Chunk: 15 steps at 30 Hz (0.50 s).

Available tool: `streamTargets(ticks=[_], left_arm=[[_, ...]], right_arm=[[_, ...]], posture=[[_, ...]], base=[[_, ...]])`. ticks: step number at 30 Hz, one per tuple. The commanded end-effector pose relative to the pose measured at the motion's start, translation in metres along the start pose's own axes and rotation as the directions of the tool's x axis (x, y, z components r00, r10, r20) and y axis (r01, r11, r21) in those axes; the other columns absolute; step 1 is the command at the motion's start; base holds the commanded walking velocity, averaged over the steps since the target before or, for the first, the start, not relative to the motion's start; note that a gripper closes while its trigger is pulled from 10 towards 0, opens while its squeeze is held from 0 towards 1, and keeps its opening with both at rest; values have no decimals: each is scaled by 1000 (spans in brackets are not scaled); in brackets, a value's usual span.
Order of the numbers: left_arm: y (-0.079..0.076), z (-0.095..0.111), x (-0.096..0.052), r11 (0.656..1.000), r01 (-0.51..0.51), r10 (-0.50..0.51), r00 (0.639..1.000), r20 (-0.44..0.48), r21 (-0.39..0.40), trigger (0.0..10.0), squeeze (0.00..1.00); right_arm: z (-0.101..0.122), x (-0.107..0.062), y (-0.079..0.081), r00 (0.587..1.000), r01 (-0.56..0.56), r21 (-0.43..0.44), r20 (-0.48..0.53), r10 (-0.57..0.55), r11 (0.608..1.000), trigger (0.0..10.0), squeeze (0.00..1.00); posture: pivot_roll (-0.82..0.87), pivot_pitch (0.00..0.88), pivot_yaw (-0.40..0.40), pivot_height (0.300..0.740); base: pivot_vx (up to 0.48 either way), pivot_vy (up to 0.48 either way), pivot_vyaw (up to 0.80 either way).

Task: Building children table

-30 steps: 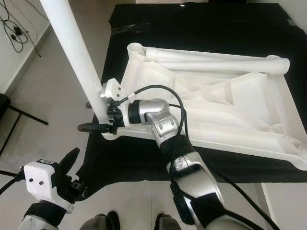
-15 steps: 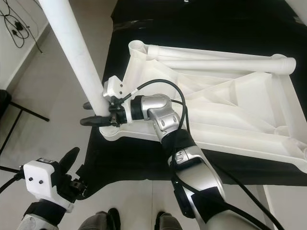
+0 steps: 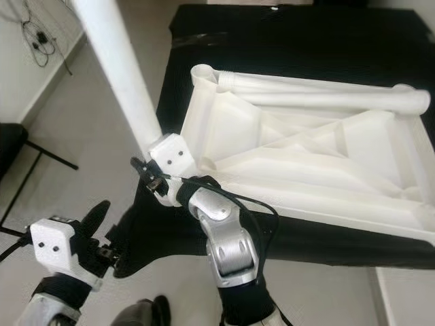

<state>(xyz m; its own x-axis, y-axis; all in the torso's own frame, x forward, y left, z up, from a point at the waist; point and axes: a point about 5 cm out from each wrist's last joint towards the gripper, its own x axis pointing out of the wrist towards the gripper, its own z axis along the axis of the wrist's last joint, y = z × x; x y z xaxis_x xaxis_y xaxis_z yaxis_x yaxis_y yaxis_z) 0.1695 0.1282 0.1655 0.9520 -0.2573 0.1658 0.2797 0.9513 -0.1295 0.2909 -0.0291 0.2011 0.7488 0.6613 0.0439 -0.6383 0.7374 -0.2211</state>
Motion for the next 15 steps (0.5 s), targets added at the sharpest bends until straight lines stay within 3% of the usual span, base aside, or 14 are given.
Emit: streamTargets(ticks=[1,4,5,10,11,12,13,14,15], left_arm=[[3,-5,-2,1000,-13,13,1000,-22,0,10000,0],[4,-5,-2,1000,-20,20,1000,-19,3,10000,0],[4,-5,-2,1000,-27,27,1000,-16,6,10000,0],[5,-4,-3,1000,-30,30,999,-15,8,10000,0],[4,-4,-3,1000,-25,25,1000,-16,5,10000,0],[4,-4,-3,1000,-25,25,1000,-16,5,10000,0],[3,-5,-3,1000,-21,21,1000,-18,3,10000,0],[3,-5,-3,1000,-21,21,1000,-18,3,10000,0],[3,-5,-3,1000,-18,18,1000,-19,1,10000,0]], right_arm=[[-17,11,17,997,3,111,-79,6,994,0,0],[-16,13,19,997,-15,117,-71,23,993,510,0],[-12,14,21,997,-42,140,-60,51,989,10000,0],[-1,15,27,992,-120,159,-27,126,980,10000,0],[8,17,24,973,-232,159,18,232,960,10000,1000],[8,17,24,973,-232,159,18,232,960,10000,1000],[16,19,19,938,-348,128,64,342,929,10000,1000],[16,19,19,938,-348,128,64,342,929,10000,1000],[22,23,10,893,-448,75,92,441,891,10000,1000]], posture=[[60,221,-5,740],[61,218,-4,740],[62,217,-3,740],[63,217,-3,740],[63,219,0,740],[63,219,0,740],[67,221,-1,740],[67,221,-1,740],[74,224,-1,740]], base=[[0,0,0],[0,0,0],[0,0,0],[0,0,0],[0,0,0],[0,0,0],[0,0,0],[0,0,0],[0,0,0]])
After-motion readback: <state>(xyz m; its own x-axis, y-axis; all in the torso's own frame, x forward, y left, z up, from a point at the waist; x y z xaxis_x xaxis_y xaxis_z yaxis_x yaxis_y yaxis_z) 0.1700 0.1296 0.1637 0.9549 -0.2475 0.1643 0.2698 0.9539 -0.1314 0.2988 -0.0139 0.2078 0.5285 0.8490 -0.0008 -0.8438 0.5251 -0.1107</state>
